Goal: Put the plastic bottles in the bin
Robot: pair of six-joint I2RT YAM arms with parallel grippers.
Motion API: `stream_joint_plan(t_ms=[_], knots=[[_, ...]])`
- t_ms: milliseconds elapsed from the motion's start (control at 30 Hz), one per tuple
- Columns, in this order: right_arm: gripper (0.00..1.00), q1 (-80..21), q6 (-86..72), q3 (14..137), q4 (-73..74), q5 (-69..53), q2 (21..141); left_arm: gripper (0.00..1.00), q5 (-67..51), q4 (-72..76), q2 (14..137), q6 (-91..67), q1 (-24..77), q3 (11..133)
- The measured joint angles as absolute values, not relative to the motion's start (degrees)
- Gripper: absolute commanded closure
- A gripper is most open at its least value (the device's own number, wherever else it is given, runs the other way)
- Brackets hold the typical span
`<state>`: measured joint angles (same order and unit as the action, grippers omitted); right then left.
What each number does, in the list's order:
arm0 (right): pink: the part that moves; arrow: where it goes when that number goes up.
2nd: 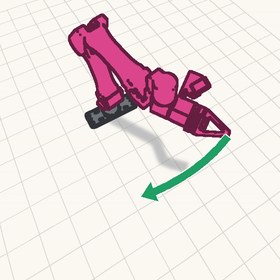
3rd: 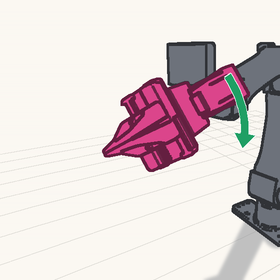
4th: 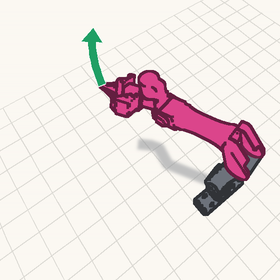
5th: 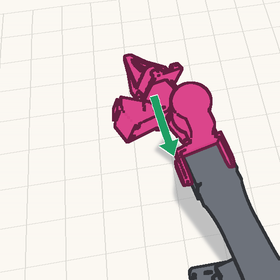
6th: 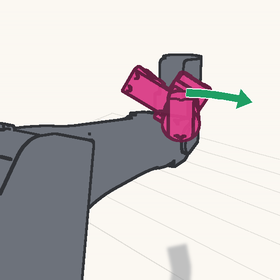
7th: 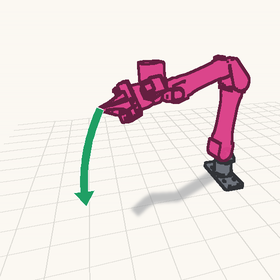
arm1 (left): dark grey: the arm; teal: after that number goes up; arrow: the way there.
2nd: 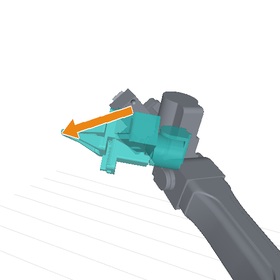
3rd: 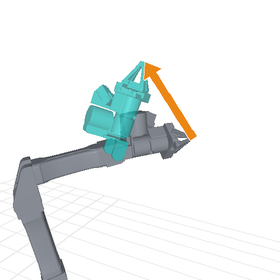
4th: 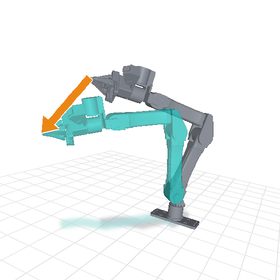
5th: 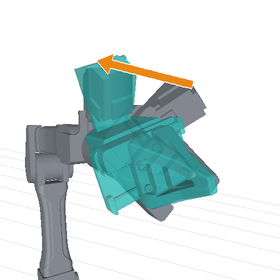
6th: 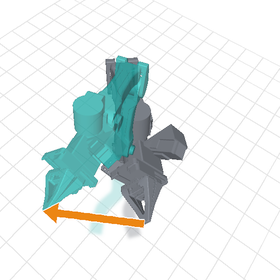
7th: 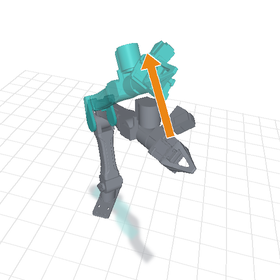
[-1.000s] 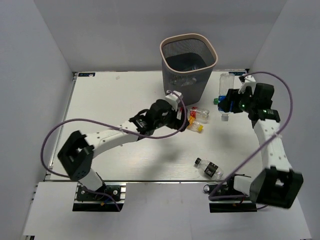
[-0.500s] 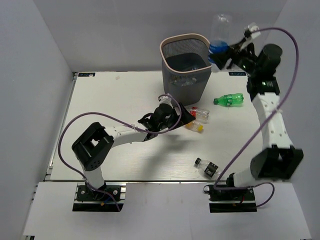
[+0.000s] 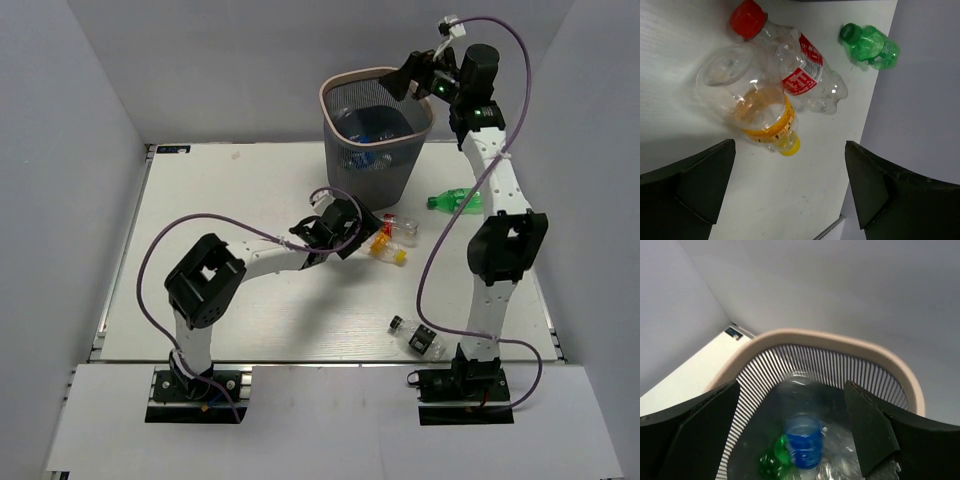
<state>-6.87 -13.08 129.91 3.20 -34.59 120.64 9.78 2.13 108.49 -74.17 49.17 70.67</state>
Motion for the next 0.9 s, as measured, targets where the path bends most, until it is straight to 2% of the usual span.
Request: stream_joint_plan(t_ms=[67,133,267,467,533,667,700,767,800,900], knots=[[0.1,-6.4,-12.3,123.3,2.6,-34.3,117.0,0.0,10.5,1.7,110.0,-74.9,49.2,72.3],[0.1,-5.9,-11.0,109.8,1.5,-34.2,109.1,0.0,11.1,-0.1,113.4,-75.5,49.2,76.6],[0.1,-4.2,-9.3,91.0,0.7,-34.5,95.0,0.0,12.0,-5.0,119.8,-75.8,49.2,84.2],[0.1,-0.9,-7.6,72.1,-0.9,-34.3,75.6,0.04,14.1,-14.2,124.2,-75.8,49.2,89.6],[0.1,0.5,-6.6,69.4,-0.3,-33.3,72.8,0.09,14.5,-17.1,125.3,-75.0,49.2,92.6],[0.1,2.5,-4.7,67.2,2.7,-29.6,73.8,0.32,15.0,-22.0,127.9,-73.3,49.2,97.2],[0.12,3.0,-4.1,67.2,3.8,-29.0,75.3,0.42,15.0,-22.8,128.3,-72.6,49.3,97.7],[0.12,4.0,-2.2,67.2,6.1,-28.7,78.8,0.51,15.3,-23.3,128.2,-71.0,49.5,97.9],[0.12,4.6,-0.5,67.2,7.3,-29.4,80.8,0.6,15.4,-23.6,127.9,-70.1,49.6,97.5],[0.12,6.0,7.0,67.2,11.3,-33.8,86.0,0.65,15.5,-22.3,124.1,-65.5,50.1,92.2]])
